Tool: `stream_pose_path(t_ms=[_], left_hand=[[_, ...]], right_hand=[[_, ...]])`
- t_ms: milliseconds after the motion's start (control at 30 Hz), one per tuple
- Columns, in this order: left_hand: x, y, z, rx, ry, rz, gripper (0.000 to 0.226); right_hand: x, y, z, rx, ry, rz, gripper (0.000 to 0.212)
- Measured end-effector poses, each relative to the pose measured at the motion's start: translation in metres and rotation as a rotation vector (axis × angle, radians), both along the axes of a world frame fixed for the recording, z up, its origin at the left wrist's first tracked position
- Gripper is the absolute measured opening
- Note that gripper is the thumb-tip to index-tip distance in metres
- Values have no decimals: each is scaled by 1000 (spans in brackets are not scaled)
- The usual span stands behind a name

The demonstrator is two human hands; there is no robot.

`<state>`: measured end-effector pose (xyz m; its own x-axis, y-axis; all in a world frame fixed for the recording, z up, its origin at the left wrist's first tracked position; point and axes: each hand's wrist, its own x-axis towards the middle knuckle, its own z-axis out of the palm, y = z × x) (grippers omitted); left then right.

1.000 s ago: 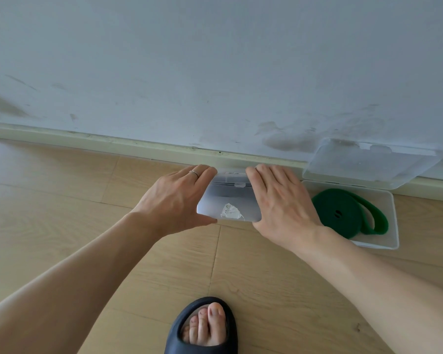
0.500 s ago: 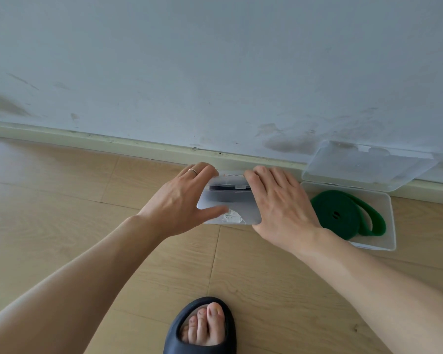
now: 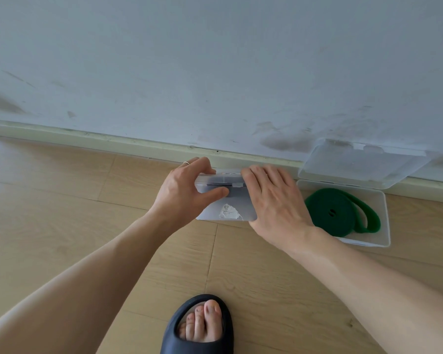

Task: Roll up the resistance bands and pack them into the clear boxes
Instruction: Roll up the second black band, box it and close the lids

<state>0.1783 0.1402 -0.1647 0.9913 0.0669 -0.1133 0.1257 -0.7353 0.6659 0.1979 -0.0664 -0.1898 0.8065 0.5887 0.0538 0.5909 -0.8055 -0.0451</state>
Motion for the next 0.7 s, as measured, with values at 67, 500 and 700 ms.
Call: stream_pose_path(t_ms=[67,500,700], left_hand=[[3,-1,1,-29,17,9,33],[-3,-8,-9,-59,-40,56,36],[-5,-8,-10,-84,-60,77,39]], right_hand=[[0,1,-1,22,-9,-10,76],[-1,4,-1,2,-25,13,79],[-1,7,1,-48,-45,21,86]])
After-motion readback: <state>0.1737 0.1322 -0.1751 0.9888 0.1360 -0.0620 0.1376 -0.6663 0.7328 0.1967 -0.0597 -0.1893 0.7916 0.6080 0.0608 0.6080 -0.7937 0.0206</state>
